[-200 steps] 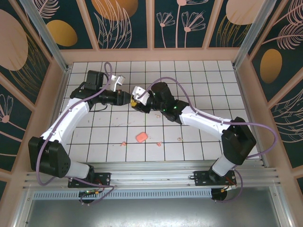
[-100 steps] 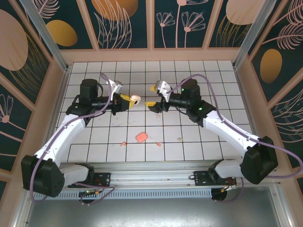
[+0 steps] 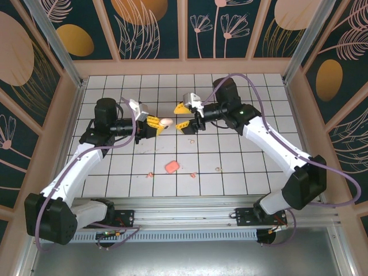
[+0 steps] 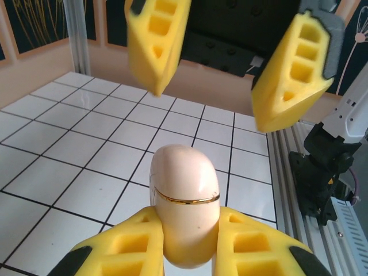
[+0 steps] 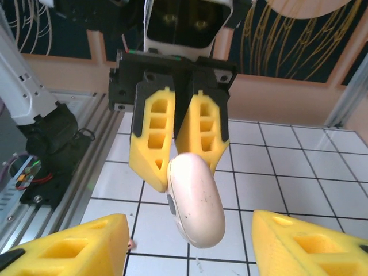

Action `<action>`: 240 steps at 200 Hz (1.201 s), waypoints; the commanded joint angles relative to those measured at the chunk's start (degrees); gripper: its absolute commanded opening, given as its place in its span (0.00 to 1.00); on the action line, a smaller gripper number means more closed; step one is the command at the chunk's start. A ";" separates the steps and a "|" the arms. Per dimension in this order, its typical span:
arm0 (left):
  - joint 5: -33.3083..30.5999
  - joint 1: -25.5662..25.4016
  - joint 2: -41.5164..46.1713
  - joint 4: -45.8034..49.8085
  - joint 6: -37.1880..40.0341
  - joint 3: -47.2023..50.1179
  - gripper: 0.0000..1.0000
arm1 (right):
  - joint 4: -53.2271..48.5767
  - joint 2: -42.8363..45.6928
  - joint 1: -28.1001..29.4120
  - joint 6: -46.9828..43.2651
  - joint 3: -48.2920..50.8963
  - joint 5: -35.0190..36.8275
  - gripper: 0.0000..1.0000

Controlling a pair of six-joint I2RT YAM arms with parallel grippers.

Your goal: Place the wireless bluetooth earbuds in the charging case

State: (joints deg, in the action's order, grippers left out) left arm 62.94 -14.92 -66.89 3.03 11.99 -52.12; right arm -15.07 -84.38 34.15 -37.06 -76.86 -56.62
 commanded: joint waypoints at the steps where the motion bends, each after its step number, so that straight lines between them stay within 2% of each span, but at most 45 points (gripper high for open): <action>1: 3.46 -0.15 1.16 -2.24 2.58 -1.12 0.06 | -7.17 -2.04 1.45 -4.94 -3.30 -3.32 0.58; 46: 4.74 -0.19 1.24 -2.97 2.87 -1.89 0.05 | -8.93 -5.14 2.92 -6.27 -6.25 -3.45 0.58; 82: 5.44 -0.20 0.72 -3.37 2.42 -2.20 0.05 | -10.29 -7.43 3.25 -6.86 -8.61 -5.11 0.53; 121: 4.96 -0.20 1.30 -3.39 2.42 -1.76 0.05 | -13.23 -8.82 3.12 -8.61 -11.20 -5.63 0.31; 130: 4.49 -0.16 1.27 -2.78 2.34 -2.05 0.05 | -13.18 -8.74 2.81 -8.98 -11.25 -6.52 0.23; 146: 2.91 -0.20 1.40 -1.54 2.43 -2.42 0.13 | -12.99 -8.52 2.12 -9.69 -11.13 -7.32 0.17; 188: -2.51 -0.20 0.98 -0.45 2.12 -2.42 0.38 | -10.71 -5.40 1.07 -7.77 -6.64 -2.12 0.16; 222: -4.38 -0.20 1.02 2.26 6.36 -2.22 0.46 | -5.56 -1.75 0.30 -2.71 0.48 1.84 0.15; 240: -4.63 -0.16 1.06 2.23 7.72 -1.58 0.48 | -4.35 -1.17 0.21 -1.02 2.12 4.32 0.16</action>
State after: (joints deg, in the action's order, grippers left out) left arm 59.79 -15.31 -66.46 3.88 15.92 -52.93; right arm -23.14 -88.29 34.59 -41.82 -76.99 -55.90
